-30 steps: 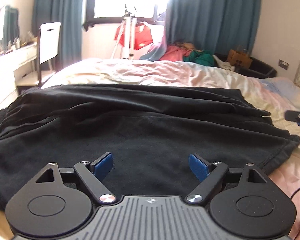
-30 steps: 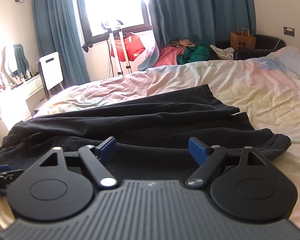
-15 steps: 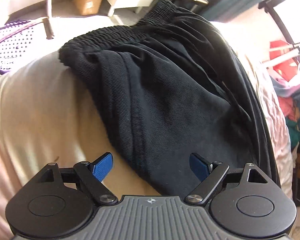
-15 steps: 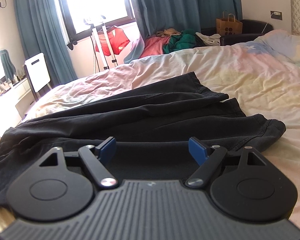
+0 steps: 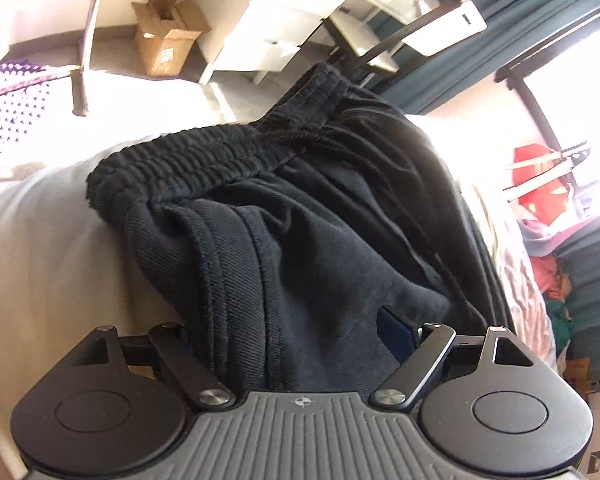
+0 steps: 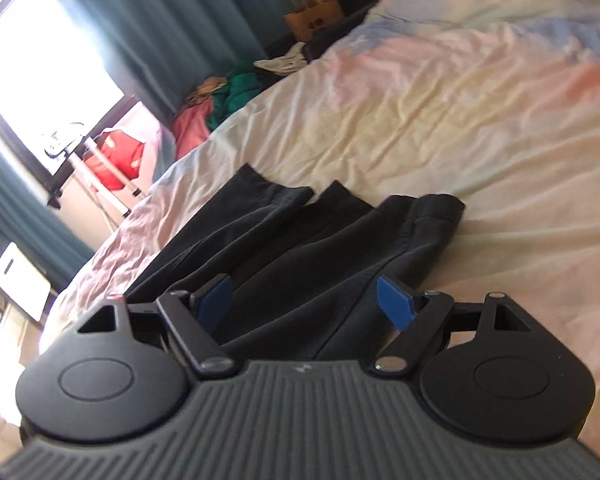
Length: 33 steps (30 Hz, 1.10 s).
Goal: Fold clothes
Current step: 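Grasp the waistband with the left gripper while the right gripper grasps the leg hems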
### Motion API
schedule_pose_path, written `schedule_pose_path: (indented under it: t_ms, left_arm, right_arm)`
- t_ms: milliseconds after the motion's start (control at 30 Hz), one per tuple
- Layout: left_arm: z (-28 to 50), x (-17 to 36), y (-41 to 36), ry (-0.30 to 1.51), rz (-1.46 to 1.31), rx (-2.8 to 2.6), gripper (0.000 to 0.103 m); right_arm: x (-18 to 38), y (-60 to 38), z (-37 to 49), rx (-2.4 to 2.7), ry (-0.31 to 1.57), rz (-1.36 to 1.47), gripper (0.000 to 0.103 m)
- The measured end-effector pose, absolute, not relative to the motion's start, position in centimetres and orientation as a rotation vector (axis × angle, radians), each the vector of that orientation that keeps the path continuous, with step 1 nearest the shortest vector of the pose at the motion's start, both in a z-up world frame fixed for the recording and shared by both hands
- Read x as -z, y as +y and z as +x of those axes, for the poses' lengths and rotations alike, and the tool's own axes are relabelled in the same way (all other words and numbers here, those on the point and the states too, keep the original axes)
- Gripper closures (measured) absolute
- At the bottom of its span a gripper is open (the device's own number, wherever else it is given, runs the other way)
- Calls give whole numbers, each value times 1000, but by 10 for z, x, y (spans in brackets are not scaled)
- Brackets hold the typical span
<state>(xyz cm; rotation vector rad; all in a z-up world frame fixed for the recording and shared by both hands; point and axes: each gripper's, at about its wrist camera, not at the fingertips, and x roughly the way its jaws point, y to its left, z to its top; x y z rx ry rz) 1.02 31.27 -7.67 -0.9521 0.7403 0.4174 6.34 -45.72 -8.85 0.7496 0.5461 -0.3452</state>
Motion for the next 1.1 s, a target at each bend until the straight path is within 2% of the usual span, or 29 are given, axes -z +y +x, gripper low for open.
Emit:
schedule_pose_path:
  t_ms: [167, 267, 367, 467, 600, 800, 1100]
  left_arm:
    - [-4, 81, 321, 655, -1116, -368, 23]
    - [-13, 86, 325, 608, -1203, -310, 23]
    - [-12, 87, 322, 635, -1192, -270, 23]
    - [0, 97, 317, 701, -1159, -246, 23]
    - [2, 101, 316, 695, -1183, -242, 30]
    - [-8, 112, 327, 532, -1395, -156, 31]
    - [14, 105, 309, 795, -1195, -315, 33]
  right_arm:
    - [138, -505, 68, 365, 607, 1052, 20]
    - [155, -514, 77, 392, 632, 1106, 20]
    - [172, -518, 87, 370, 624, 1183, 21]
    - [184, -519, 96, 363, 606, 1253, 25]
    - [186, -514, 104, 381, 575, 1265, 30]
    - [169, -517, 96, 280, 430, 1321, 32]
    - [182, -524, 95, 452, 565, 1293, 34]
